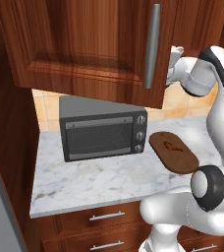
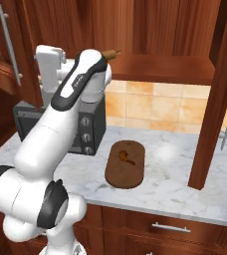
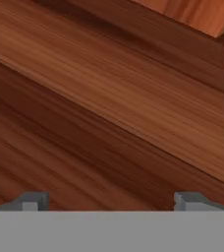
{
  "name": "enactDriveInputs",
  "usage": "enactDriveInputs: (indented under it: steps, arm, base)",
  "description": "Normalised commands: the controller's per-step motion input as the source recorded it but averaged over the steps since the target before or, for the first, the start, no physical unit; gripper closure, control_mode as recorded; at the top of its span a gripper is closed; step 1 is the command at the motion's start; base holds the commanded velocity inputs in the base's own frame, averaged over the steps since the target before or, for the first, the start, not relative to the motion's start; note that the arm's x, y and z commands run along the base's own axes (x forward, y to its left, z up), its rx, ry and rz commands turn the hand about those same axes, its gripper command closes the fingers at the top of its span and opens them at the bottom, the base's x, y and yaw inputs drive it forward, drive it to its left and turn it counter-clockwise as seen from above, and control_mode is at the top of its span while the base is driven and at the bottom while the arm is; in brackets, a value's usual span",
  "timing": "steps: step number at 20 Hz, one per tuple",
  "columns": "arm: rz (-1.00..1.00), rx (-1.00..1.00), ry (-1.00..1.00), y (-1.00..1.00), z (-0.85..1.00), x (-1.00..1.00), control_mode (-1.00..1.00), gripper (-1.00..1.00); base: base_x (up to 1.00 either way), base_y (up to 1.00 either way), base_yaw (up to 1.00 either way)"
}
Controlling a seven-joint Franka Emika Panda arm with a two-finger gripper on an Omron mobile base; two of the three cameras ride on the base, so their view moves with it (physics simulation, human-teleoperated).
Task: Open the cabinet, retrieve the rolling pin, and place it next to the meat on the cutting board to prepare for tenderizing.
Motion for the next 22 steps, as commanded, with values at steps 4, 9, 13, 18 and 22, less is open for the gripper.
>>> enactDriveInputs:
  steps: [4, 9, 13, 18, 22]
  arm:
    - [0.0, 0.0, -0.2, 0.77, 0.0, -1.0, -1.0, -1.0]
    - [0.0, 0.0, -0.17, 0.82, 0.0, -0.94, -1.0, -1.0]
    - [0.0, 0.0, -0.15, 0.86, 0.0, -0.79, -1.0, -1.0]
    - [0.0, 0.0, -0.14, 0.86, 0.0, -0.68, -1.0, -1.0]
    - [0.0, 0.0, -0.12, 0.82, 0.0, -0.57, -1.0, -1.0]
  base:
    - [0.0, 0.0, 0.0]
    - [0.0, 0.0, 0.0]
    - [0.0, 0.0, 0.0]
    - [0.0, 0.0, 0.0]
    - [0.0, 0.0, 0.0]
